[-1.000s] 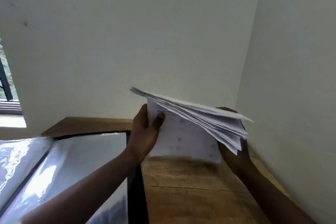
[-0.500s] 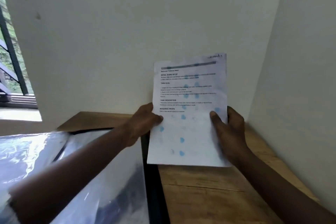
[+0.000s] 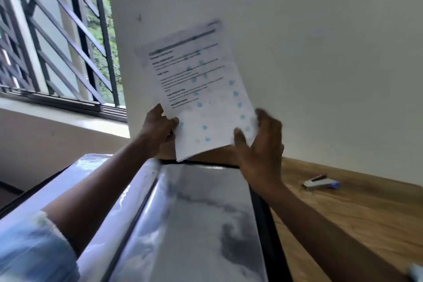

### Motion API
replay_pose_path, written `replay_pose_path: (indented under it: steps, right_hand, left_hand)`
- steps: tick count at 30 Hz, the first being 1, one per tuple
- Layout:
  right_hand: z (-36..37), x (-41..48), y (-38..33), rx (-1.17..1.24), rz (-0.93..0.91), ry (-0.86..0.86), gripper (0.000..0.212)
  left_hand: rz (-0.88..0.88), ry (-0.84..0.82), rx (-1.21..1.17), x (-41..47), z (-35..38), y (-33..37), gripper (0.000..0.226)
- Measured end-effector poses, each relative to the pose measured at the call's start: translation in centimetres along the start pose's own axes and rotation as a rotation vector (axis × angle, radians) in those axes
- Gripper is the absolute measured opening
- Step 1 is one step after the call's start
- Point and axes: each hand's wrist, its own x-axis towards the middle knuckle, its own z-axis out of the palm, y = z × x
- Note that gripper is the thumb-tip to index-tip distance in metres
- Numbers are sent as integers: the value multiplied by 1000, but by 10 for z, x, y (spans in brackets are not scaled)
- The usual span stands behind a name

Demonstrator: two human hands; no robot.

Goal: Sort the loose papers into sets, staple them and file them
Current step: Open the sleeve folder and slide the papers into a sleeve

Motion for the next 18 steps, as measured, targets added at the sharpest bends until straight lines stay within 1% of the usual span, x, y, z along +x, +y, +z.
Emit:
replay_pose_path:
  steps: [2, 3, 4, 5, 6, 7, 9, 10, 12, 15, 17, 18]
  right_hand:
    - [18, -15, 14, -123, -163, -124, 32]
    - [26, -21, 23, -198, -242, -162, 24]
    - [32, -25, 31, -285, -303, -208, 22]
    - [38, -27, 38, -359, -333, -274, 28]
    - [45, -27, 44, -406, -342, -351, 36]
    - [50, -27, 49, -452, -332, -435, 41]
    - [53, -25, 51, -527, -290, -599, 40]
    - [53, -21, 51, -523, -273, -635, 40]
    - [50, -20, 49, -479, -286, -623, 36]
    - [52, -22, 50, -451, -464, -540, 23]
    - [54, -24, 51, -421, -519, -494, 8]
    - [52, -24, 51, -413, -529, -492, 4]
  left_hand:
    - [-19, 83, -20, 11, -5, -12, 41]
    - [-32, 122, -28, 14, -8, -17, 39]
    - [-48, 154, -33, 16, -11, -24, 37]
    - [-63, 184, -44, 18, -13, -31, 34]
    - [-80, 215, -59, 21, -15, -40, 31]
    - [-98, 243, -81, 22, -17, -49, 27]
    - [-149, 283, -140, 25, -18, -61, 23]
    - [-163, 285, -162, 27, -17, -63, 24]
    - [-171, 263, -174, 30, -16, -66, 28]
    - [-196, 215, -178, 32, -13, -63, 25]
    - [-221, 218, -179, 34, -12, -64, 24]
    - [-235, 220, -190, 33, -12, -64, 24]
